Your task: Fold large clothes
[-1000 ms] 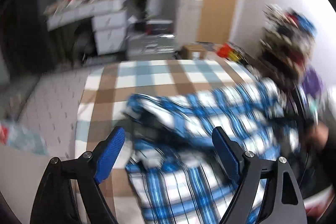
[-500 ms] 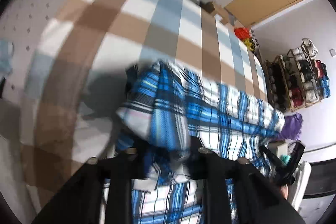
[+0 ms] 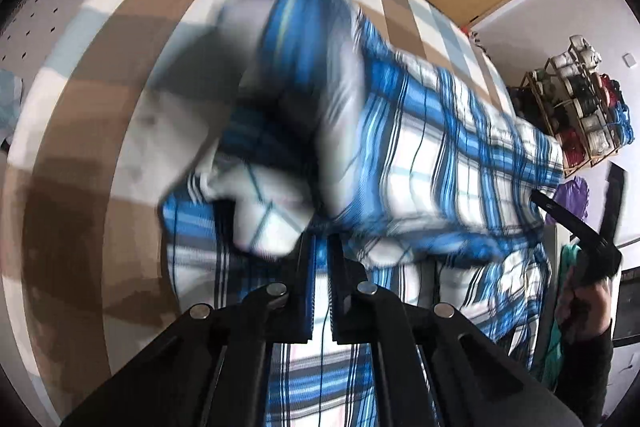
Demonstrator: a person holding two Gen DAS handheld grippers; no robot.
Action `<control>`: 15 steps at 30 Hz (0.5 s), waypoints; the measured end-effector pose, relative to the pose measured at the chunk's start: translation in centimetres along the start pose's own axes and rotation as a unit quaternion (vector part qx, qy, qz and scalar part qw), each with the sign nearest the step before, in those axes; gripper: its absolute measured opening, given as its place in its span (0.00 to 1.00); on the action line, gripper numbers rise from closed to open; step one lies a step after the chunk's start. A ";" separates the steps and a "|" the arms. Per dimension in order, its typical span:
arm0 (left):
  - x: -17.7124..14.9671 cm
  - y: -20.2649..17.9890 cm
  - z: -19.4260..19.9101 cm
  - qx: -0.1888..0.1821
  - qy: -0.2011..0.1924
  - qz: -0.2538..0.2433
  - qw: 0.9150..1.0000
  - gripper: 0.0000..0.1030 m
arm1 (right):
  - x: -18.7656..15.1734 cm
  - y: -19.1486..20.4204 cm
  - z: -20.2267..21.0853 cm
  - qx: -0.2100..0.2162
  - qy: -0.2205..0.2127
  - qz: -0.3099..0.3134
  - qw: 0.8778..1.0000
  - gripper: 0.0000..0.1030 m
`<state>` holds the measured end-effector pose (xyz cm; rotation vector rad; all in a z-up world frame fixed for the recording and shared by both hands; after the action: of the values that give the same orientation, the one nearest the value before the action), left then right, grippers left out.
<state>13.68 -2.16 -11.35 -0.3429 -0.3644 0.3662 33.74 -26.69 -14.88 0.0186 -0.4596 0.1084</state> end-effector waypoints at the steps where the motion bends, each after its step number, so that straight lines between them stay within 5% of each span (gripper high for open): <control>1: -0.1 0.1 0.5 0.001 0.002 0.003 1.000 0.01 | -0.4 -0.6 -0.6 -0.002 0.013 -0.004 1.000 0.52; 4: 1.3 1.1 3.6 -0.018 -0.016 0.039 0.999 0.07 | -1.1 -1.8 -1.2 0.023 0.013 -0.016 1.000 0.52; 5: 1.9 1.4 4.6 -0.018 -0.033 0.042 0.998 0.28 | -1.2 -1.9 -1.3 0.028 0.010 -0.015 0.999 0.52; 6: 2.8 1.5 5.8 -0.020 -0.058 0.043 0.997 0.66 | -1.3 -1.9 -1.3 0.031 0.009 -0.013 0.999 0.52; 8: 5.0 2.0 7.8 -0.032 -0.118 0.052 0.991 0.91 | -1.6 -2.1 -1.3 0.034 0.005 -0.012 0.999 0.52; 11: 8.3 2.3 8.1 -0.039 -0.150 0.075 0.985 0.91 | -2.0 -2.3 -1.2 0.034 -0.003 -0.009 0.999 0.52; 15: 9.8 2.1 3.2 -0.072 -0.057 0.081 0.992 0.91 | -2.4 -2.0 -0.7 0.037 -0.009 -0.001 0.999 0.52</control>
<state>20.35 4.44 -6.61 -0.4967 -0.4780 0.5215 32.14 -28.91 -16.56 0.0930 -0.4727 0.1228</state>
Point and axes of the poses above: each gripper's, at about its wrist camera, not at the fingertips, and z roughly against the way its jaws point, y to its left, x to its top, the point moved 2 cm from there along -z, roughly the way its jaws point, and after that the axes turned 9 degrees about -y, right-handed, at the moved point
